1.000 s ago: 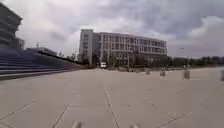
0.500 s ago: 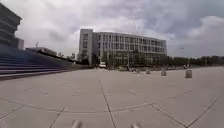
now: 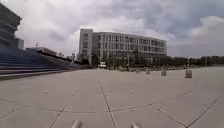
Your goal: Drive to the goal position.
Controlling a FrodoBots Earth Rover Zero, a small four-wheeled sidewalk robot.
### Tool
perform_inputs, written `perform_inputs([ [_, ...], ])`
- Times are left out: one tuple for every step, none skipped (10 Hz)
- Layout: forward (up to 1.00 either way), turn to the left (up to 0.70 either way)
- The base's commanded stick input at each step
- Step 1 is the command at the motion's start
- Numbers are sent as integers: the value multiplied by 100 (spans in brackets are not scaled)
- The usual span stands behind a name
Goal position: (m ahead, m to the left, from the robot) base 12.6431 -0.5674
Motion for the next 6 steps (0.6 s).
perform_inputs([
  [38, 0],
  [38, 0],
  [19, 0],
  [0, 0],
  [0, 0],
  [0, 0],
])
